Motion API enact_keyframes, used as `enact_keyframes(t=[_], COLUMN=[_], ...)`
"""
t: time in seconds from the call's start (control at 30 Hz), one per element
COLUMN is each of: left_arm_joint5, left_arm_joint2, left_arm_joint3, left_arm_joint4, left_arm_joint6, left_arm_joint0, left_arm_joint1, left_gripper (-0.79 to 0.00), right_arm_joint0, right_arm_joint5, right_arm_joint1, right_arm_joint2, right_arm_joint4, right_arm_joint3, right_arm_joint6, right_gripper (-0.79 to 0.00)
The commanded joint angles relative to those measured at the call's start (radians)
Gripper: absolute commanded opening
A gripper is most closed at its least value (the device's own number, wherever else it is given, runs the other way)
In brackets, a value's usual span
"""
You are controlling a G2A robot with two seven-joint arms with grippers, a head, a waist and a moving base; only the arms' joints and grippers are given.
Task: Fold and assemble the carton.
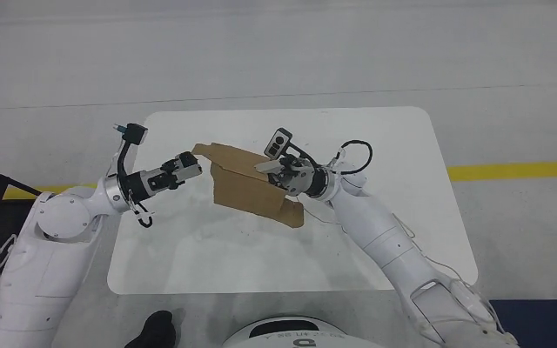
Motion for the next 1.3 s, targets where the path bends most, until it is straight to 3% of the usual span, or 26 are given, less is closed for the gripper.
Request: enact_keyframes(t=[0.0, 0.23, 0.5, 0.8, 1.03, 1.27], left_arm_joint5=[-0.002, 0.052, 0.09, 0.073, 0.06, 0.078], left_arm_joint2=[-0.002, 0.033, 0.119, 0.124, 0.061, 0.065], left_arm_joint3=[0.03, 0.06, -0.007, -0.022, -0.034, -0.031], left_arm_joint4=[-0.01, -0.011, 0.047, 0.057, 0.162, 0.168], left_arm_joint6=[0.002, 0.016, 0.029, 0.021, 0.035, 0.04], left_arm_joint0=[0.001, -0.063, -0.129, -0.121, -0.098, -0.09], left_arm_joint1=[0.0, -0.007, -0.02, -0.022, -0.012, -0.013], left_gripper=[0.0, 0.0, 0.0, 0.0, 0.0, 0.0], right_arm_joint0=[0.001, 0.014, 0.032, 0.042, 0.047, 0.047], right_arm_joint5=[0.006, 0.072, 0.086, 0.092, 0.081, 0.081], right_arm_joint1=[0.0, -0.006, -0.013, -0.017, -0.02, -0.02], right_arm_joint2=[0.001, -0.013, -0.03, -0.032, -0.025, -0.025], right_arm_joint4=[0.007, 0.048, 0.045, 0.048, 0.055, 0.055], right_arm_joint3=[0.006, 0.028, 0.062, 0.093, 0.109, 0.109], right_arm_joint6=[0.009, 0.077, 0.071, 0.06, 0.042, 0.042], right_gripper=[-0.785, -0.785, -0.785, -0.785, -0.785, -0.785])
